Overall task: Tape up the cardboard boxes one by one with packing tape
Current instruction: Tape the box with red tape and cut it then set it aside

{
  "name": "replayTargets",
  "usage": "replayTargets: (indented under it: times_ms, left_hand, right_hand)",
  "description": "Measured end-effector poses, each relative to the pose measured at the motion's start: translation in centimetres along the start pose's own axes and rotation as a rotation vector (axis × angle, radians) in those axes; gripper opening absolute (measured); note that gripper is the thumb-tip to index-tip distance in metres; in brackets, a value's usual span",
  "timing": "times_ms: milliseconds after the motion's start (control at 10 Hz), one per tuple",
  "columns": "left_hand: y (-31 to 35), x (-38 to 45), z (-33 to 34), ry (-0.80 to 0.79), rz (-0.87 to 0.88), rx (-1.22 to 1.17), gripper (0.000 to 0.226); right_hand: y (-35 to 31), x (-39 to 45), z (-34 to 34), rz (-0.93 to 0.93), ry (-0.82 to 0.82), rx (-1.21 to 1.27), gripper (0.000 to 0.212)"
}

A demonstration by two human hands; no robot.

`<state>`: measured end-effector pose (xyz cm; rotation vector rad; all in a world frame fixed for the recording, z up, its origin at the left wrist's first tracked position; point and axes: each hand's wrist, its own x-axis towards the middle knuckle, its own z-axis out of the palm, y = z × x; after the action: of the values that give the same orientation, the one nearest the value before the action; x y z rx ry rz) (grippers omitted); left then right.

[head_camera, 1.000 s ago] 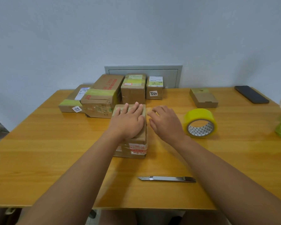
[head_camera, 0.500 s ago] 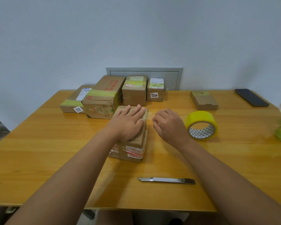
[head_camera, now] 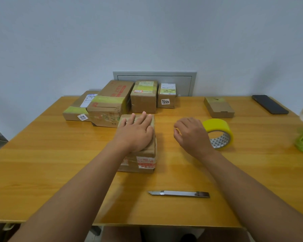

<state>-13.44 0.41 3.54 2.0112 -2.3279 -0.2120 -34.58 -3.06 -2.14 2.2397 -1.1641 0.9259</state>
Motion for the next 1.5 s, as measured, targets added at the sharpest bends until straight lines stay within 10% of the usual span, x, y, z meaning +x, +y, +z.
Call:
replayTargets:
  times_ms: [700,1000,1200,1500]
  left_hand:
    - [-0.1,0.0,0.2,0.011,-0.020,0.004,0.055]
    - [-0.2,0.0,0.2,0.018,-0.010,0.002,0.056]
    - [-0.1,0.1,0.3,0.012,-0.018,0.011,0.056]
    - [-0.1,0.1,0.3,0.018,-0.014,0.018,0.057]
  right_hand:
    - [-3.3,-0.3,-0.1,-0.017,-0.820,0.041,0.041]
    - [-3.6,-0.7,-0.8,0.005,-0.864,0.170,0.042]
    - [-4.1,2.0,-1.2,0.371,-0.437,0.588,0.045]
    - [-5.7,1.7,-0.7,0.306,-0.493,0.629,0.059]
